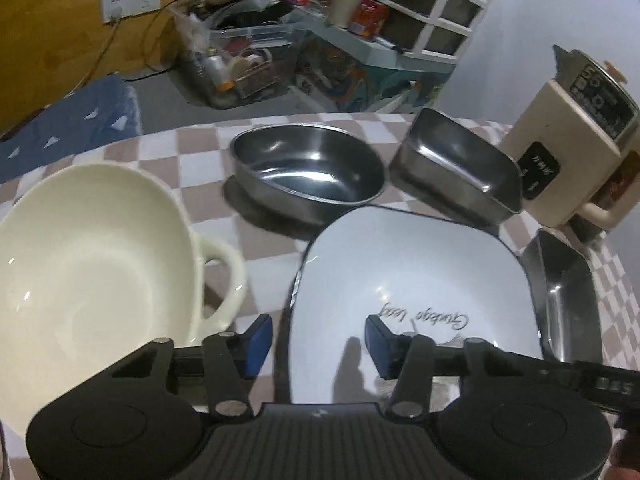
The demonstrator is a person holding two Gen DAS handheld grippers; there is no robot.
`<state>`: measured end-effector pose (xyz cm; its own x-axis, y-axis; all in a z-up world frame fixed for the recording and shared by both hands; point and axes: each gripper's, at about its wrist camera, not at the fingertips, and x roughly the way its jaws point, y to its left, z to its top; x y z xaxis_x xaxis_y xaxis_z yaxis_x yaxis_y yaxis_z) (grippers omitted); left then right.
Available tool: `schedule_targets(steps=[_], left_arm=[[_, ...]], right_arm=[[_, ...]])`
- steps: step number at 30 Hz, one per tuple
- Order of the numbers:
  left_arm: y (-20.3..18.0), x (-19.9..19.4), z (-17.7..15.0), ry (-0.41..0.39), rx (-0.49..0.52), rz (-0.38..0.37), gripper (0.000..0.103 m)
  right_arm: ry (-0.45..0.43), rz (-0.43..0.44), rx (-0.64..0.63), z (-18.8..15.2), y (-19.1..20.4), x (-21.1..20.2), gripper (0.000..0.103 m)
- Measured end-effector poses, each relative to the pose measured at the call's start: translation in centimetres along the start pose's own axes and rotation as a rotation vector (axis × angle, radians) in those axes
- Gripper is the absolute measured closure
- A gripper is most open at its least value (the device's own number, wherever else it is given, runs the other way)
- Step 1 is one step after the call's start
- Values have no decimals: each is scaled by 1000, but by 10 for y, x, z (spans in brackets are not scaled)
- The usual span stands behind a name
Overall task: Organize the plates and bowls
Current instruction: 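Grasp the white square Ginkgo leaf plate rim with the left tool while the right tool grasps it too, then carry the plate toward the cat-shaped teapot with both tools, lower it and open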
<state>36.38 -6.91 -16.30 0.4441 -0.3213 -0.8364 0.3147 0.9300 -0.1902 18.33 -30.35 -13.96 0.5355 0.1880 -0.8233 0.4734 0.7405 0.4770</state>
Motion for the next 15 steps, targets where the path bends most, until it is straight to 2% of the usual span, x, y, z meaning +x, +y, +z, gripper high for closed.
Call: schedule_targets(steps=[4, 6, 8, 11, 15], left_arm=[[-4, 4, -1, 5, 17, 20, 67], [-4, 3, -1, 4, 17, 43, 80], [0, 3, -2, 3, 3, 57, 87], [3, -2, -8, 9, -13, 50, 87], [-4, -16, -32, 11, 2, 76, 87]], right_arm=[[-18, -30, 4, 4, -1, 10, 84], [-15, -37, 6, 5, -2, 12, 87], [-10, -36, -22, 7, -2, 12, 88], [6, -40, -69, 6, -1, 11, 88], [42, -53, -136, 0, 3, 7, 86]])
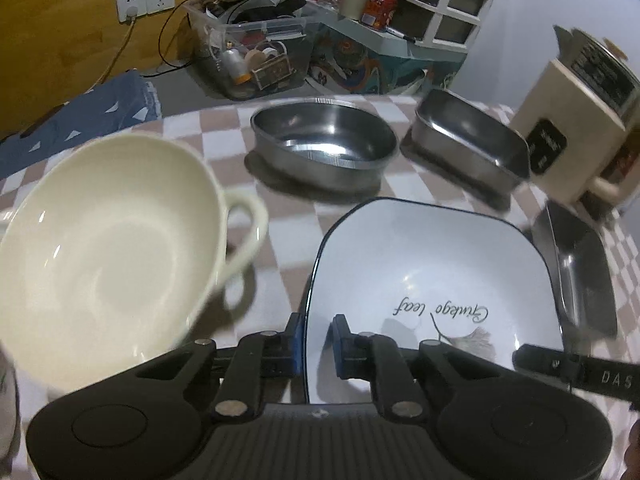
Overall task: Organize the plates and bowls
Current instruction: 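Carry the plate toward the cat-shaped teapot with both tools, lower it and open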
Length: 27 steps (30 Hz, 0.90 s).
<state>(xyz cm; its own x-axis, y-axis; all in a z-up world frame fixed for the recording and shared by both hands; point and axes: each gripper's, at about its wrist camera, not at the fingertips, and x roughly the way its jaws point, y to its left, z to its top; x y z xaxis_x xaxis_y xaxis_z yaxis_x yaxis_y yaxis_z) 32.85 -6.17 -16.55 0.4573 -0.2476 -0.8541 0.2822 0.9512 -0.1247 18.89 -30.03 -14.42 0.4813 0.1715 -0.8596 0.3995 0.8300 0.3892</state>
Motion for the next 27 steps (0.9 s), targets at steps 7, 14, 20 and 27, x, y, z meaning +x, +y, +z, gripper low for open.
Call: schedule_targets(steps=[7, 14, 20, 27], left_arm=[[6, -40, -65, 37, -81, -4, 87], [22, -78, -125, 76, -169, 39, 87], [51, -108, -166, 76, -298, 102, 87], [77, -137, -201, 56, -341, 167, 86]], right_arm=[[84, -9, -147, -31, -1, -18, 83], [164, -13, -271, -62, 17, -30, 82], [195, 12, -472, -90, 55, -34, 82], [306, 77, -580, -125, 80, -30, 82]])
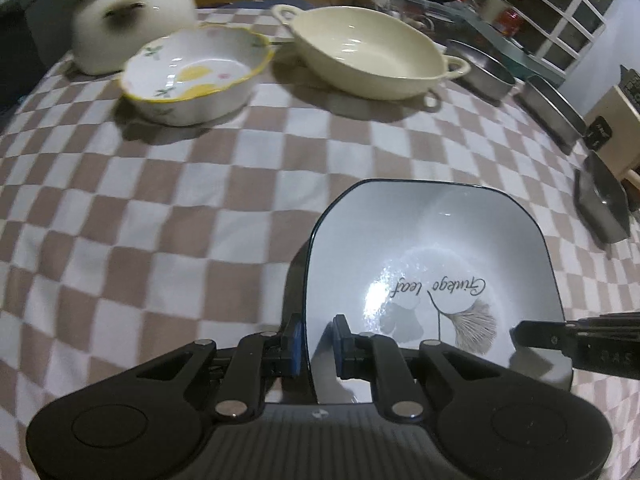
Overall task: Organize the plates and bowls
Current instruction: 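Carry the plate toward the cat-shaped teapot with both tools, lower it and open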
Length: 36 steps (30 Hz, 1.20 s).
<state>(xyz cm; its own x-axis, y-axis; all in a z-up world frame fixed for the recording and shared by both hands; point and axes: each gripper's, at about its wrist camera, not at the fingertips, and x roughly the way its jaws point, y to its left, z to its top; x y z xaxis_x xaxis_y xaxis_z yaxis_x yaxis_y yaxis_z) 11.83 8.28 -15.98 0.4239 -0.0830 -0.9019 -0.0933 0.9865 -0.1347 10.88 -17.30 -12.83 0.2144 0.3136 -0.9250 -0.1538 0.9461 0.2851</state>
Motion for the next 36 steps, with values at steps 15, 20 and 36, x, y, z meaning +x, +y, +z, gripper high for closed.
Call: schedule_targets(steps=[15, 20, 36], left_arm=[[34, 3, 19, -64, 53, 52, 85], [34, 1, 16, -79, 82, 38, 85], [44, 0, 15, -67, 110, -47, 77]], right_arm=[[-36, -42, -28, -10, 73, 19, 76], [-46, -49, 24, -15, 76, 25, 75], [-104, -83, 97, -31, 74, 18, 76]])
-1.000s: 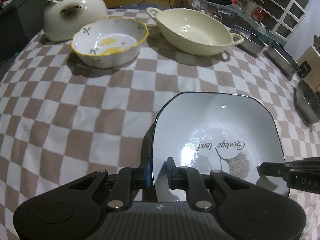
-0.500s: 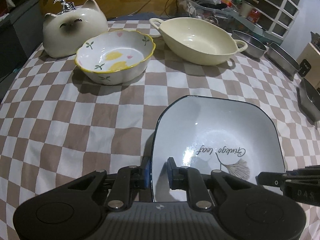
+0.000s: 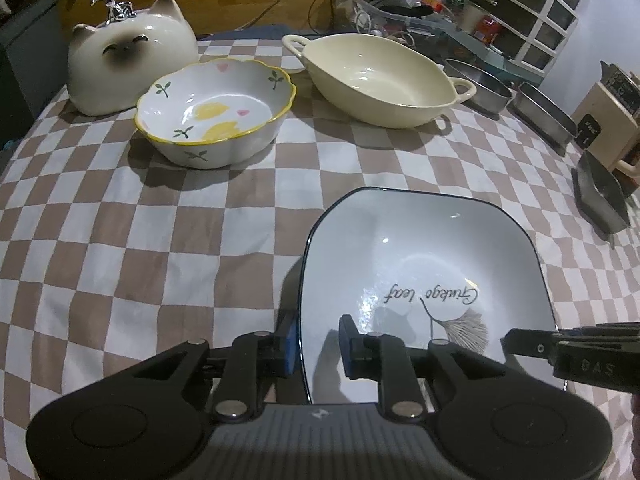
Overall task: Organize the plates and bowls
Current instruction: 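Carry the plate toward the cat-shaped teapot with both tools, lower it and open, then grasp the cream two-handled bowl rim with both tools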
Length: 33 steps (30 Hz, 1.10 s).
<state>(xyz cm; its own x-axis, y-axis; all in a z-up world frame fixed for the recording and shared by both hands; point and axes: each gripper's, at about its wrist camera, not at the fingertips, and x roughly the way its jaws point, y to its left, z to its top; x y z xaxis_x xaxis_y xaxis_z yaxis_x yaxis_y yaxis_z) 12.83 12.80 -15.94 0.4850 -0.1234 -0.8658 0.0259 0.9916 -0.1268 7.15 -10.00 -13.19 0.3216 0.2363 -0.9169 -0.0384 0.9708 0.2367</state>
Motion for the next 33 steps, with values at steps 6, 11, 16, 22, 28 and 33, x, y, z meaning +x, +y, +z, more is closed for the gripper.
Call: schedule_targets(steps=[6, 11, 16, 22, 28, 33], left_arm=[[2, -2, -4, 7, 0, -24, 36], [5, -7, -1, -5, 5, -39, 12], [6, -13, 16, -36, 37, -33, 0], [12, -18, 55, -121, 20, -39, 0], [19, -15, 106, -183, 34, -59, 0], [25, -4, 147, -203, 62, -67, 0]], right_arm=[[-1, -16, -3, -1, 4, -2, 72], [-28, 8, -21, -4, 8, -10, 37], [-126, 14, -8, 1, 4, -26, 5], [-241, -2, 35, 18, -6, -41, 0], [-338, 7, 98, 50, -23, -43, 0], [-357, 13, 165, 91, -36, -33, 0]])
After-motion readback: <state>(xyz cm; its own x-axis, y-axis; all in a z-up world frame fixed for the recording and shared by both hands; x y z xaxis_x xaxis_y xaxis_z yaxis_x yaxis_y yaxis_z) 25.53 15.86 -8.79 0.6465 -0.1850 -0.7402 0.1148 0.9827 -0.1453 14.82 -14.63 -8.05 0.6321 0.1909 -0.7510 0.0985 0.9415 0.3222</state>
